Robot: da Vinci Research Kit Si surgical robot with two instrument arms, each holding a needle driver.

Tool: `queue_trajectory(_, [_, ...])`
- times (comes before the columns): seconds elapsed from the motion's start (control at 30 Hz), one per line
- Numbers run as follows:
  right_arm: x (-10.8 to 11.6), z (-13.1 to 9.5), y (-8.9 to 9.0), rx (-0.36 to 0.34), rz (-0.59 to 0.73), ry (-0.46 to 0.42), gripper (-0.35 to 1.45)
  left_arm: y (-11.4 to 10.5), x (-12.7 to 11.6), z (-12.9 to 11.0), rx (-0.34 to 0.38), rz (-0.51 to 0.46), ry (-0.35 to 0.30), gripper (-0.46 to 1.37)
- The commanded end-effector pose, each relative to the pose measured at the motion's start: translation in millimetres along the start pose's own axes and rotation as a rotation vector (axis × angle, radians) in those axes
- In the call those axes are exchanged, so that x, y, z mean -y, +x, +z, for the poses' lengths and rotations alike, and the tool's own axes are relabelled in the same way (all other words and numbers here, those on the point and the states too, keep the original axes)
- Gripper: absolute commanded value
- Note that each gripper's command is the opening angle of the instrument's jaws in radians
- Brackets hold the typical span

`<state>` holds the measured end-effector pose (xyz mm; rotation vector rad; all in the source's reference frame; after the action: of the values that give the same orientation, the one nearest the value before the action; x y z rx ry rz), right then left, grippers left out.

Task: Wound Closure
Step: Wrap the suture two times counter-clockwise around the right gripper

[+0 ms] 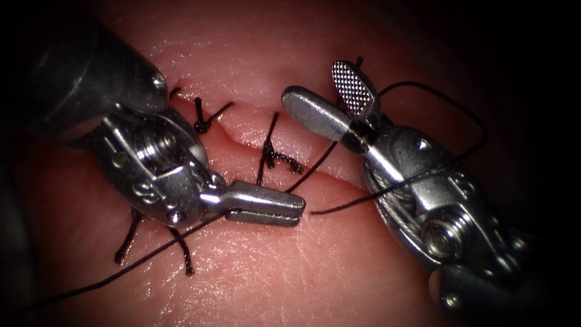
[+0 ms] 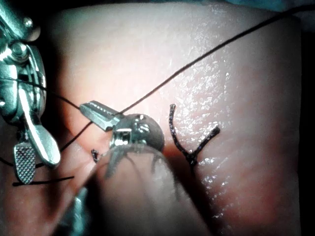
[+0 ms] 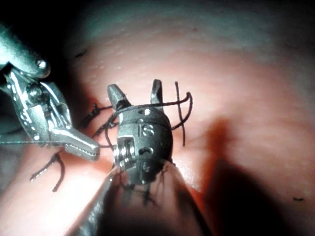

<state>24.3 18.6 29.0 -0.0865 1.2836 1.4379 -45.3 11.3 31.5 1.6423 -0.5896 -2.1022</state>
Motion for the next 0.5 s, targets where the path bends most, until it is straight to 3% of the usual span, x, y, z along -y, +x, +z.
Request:
queue_trajectory(0.03, [0.1, -0.1, 0.0, 0.0, 0.0, 0.0, 0.6, 0.0, 0.0, 0.0, 0.0, 0.0, -0.003, -0.35])
queue_trajectory(0.27, [0.2, -0.1, 0.0, 0.009, -0.012, -0.002, 0.64, 0.1, 0.0, 0.0, 0.001, 0.0, -0.002, -0.35])
queue_trajectory(0.5, [1.2, 0.5, -0.4, 0.069, -0.096, -0.001, 0.77, 0.9, -0.1, -0.2, 0.007, -0.006, -0.02, -0.35])
